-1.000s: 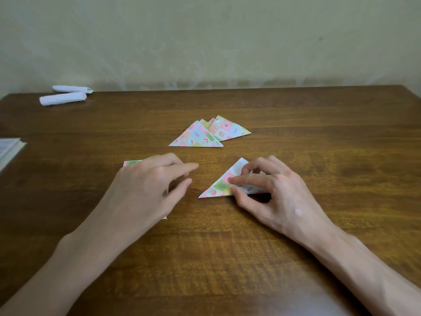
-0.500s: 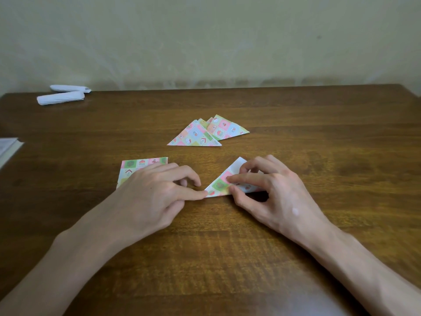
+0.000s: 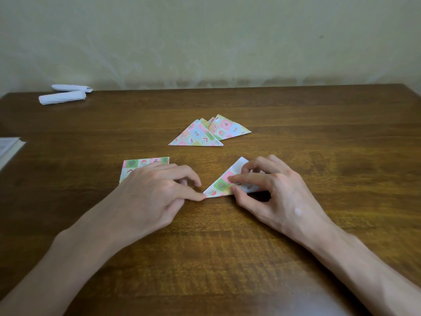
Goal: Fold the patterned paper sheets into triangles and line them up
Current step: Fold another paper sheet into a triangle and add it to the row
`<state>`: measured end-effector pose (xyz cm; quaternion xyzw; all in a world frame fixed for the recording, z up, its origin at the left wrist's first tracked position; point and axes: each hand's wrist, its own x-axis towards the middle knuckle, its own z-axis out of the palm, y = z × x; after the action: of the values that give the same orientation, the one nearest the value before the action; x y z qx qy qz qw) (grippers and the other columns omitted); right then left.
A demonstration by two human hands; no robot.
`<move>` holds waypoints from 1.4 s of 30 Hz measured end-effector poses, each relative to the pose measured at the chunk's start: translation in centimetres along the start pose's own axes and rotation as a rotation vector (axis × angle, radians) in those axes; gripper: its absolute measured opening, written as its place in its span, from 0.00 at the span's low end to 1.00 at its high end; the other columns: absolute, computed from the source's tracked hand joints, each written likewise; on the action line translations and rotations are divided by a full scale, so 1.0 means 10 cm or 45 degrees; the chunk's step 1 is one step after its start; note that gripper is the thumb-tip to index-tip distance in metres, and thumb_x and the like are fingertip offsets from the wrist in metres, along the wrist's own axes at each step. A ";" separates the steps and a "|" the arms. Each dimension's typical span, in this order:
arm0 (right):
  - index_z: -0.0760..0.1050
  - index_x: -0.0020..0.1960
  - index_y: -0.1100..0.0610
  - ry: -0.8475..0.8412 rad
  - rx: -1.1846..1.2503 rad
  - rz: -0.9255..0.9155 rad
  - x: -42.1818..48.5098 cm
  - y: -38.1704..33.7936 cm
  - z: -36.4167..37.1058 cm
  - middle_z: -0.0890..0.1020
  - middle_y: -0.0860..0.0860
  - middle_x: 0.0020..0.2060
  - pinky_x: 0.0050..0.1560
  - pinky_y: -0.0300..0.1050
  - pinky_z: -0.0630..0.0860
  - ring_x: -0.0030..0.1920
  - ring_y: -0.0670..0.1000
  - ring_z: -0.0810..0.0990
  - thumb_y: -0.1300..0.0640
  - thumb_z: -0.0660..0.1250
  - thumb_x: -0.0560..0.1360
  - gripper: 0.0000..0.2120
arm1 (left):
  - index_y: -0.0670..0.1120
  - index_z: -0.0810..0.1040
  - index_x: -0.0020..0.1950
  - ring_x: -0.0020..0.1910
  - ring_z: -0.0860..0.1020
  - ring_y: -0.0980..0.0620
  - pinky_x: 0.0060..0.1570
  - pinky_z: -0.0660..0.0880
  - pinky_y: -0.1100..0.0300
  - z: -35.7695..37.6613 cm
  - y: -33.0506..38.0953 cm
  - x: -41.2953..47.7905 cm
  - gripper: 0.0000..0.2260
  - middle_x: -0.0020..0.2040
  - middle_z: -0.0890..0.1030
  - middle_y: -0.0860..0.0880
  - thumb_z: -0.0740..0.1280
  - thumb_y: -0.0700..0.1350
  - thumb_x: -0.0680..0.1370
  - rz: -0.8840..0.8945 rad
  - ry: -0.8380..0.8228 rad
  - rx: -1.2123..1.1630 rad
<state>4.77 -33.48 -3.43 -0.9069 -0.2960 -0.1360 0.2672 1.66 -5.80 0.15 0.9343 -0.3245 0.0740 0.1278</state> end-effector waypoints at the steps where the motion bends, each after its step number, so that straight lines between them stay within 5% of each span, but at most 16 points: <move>1: 0.86 0.58 0.46 -0.001 0.002 0.000 0.00 0.00 0.00 0.79 0.41 0.50 0.49 0.35 0.71 0.47 0.45 0.73 0.41 0.66 0.80 0.16 | 0.58 0.87 0.58 0.49 0.80 0.60 0.48 0.78 0.59 0.00 0.00 0.00 0.19 0.57 0.83 0.57 0.71 0.37 0.74 0.002 0.005 0.003; 9: 0.86 0.58 0.46 0.008 0.020 0.005 0.00 0.00 0.01 0.79 0.41 0.50 0.48 0.37 0.73 0.47 0.46 0.74 0.41 0.66 0.79 0.15 | 0.57 0.88 0.46 0.48 0.77 0.61 0.49 0.70 0.66 -0.01 0.00 0.00 0.15 0.53 0.83 0.61 0.67 0.39 0.76 -0.063 0.128 0.065; 13: 0.87 0.57 0.46 0.009 0.035 0.004 0.00 0.00 0.00 0.79 0.40 0.50 0.48 0.36 0.72 0.47 0.46 0.74 0.41 0.66 0.80 0.15 | 0.56 0.87 0.52 0.42 0.68 0.62 0.46 0.69 0.67 -0.01 0.01 0.00 0.18 0.53 0.83 0.61 0.70 0.34 0.74 -0.112 0.200 0.069; 18: 0.86 0.58 0.46 0.007 0.031 0.002 0.00 0.01 0.00 0.79 0.40 0.50 0.49 0.36 0.72 0.47 0.46 0.74 0.41 0.66 0.80 0.16 | 0.59 0.84 0.64 0.51 0.78 0.59 0.47 0.80 0.53 0.03 -0.02 0.01 0.26 0.59 0.80 0.59 0.65 0.33 0.76 -0.050 0.026 0.011; 42: 0.87 0.57 0.49 0.046 -0.026 -0.009 -0.01 -0.01 0.02 0.81 0.43 0.49 0.48 0.40 0.74 0.47 0.46 0.74 0.44 0.66 0.81 0.15 | 0.55 0.84 0.63 0.52 0.80 0.55 0.49 0.81 0.47 0.06 -0.04 0.00 0.25 0.61 0.81 0.57 0.71 0.33 0.72 0.044 -0.003 0.061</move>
<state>4.66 -33.35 -3.54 -0.9059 -0.2930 -0.1564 0.2628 1.96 -5.69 -0.49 0.9314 -0.3388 0.0828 0.1038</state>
